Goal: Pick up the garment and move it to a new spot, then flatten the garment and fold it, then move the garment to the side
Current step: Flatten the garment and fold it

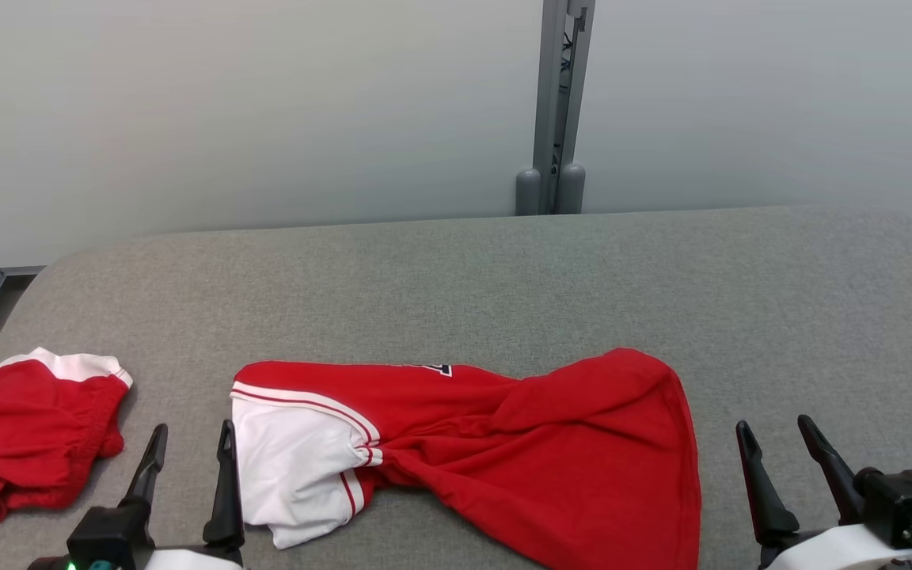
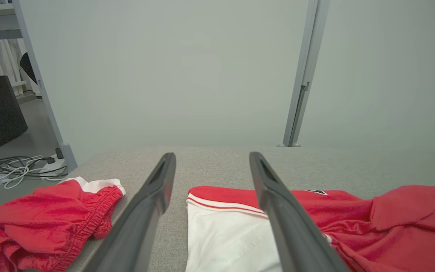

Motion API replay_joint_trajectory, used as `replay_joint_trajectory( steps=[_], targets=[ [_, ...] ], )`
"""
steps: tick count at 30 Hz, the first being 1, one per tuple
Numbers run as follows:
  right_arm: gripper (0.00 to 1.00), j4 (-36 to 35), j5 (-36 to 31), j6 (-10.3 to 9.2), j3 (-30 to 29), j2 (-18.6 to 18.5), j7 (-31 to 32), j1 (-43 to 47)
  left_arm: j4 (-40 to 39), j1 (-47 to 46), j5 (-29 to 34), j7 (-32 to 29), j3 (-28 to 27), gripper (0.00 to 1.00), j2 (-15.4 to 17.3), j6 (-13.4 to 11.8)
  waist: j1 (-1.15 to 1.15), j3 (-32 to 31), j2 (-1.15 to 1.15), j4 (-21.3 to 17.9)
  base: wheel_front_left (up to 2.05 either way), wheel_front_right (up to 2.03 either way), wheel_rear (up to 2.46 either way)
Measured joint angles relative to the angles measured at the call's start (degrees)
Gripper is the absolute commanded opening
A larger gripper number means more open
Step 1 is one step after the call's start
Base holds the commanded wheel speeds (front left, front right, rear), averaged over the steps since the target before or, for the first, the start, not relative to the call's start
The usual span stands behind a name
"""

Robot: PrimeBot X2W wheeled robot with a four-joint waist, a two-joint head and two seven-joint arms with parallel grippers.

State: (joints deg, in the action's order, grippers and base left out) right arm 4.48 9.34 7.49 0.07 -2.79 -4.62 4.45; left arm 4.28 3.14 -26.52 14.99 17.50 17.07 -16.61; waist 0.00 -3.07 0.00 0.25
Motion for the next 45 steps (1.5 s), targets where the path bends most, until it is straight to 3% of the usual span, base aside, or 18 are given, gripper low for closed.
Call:
replay_joint_trajectory(
  steps=[18, 34, 36, 45],
  targets=[
    [1.0, 1.5, -0.4, 0.0, 0.7, 0.0, 1.3, 1.3, -3.3, 3.1, 0.3, -3.4, 1.5, 1.0, 2.2, -0.7, 0.0, -0.3, 0.0, 0.6, 0.0, 0.0, 0.0],
    [1.0, 23.2, 3.9, 0.0, 6.1, 0.0, -1.6, -0.2, -3.5, 0.8, 1.3, -4.1, 3.4, 1.0, 2.3, -0.6, 0.0, 1.9, 0.0, 4.5, 0.0, 0.0, 0.0],
    [0.0, 25.1, 4.3, 0.0, 6.6, 0.0, -2.3, -1.6, -3.4, 0.5, 1.3, -4.0, 3.5, 1.0, 2.2, -0.6, 0.0, 2.1, 0.0, 4.8, 0.0, 0.0, 0.0],
    [0.0, 24.3, 5.1, 0.0, 8.2, -1.8, -6.8, -7.0, -3.3, 0.0, 1.3, -3.5, 3.3, 1.0, 2.4, -0.6, 0.0, 3.1, 0.0, 4.9, 0.0, 0.0, 0.0]
  ],
)
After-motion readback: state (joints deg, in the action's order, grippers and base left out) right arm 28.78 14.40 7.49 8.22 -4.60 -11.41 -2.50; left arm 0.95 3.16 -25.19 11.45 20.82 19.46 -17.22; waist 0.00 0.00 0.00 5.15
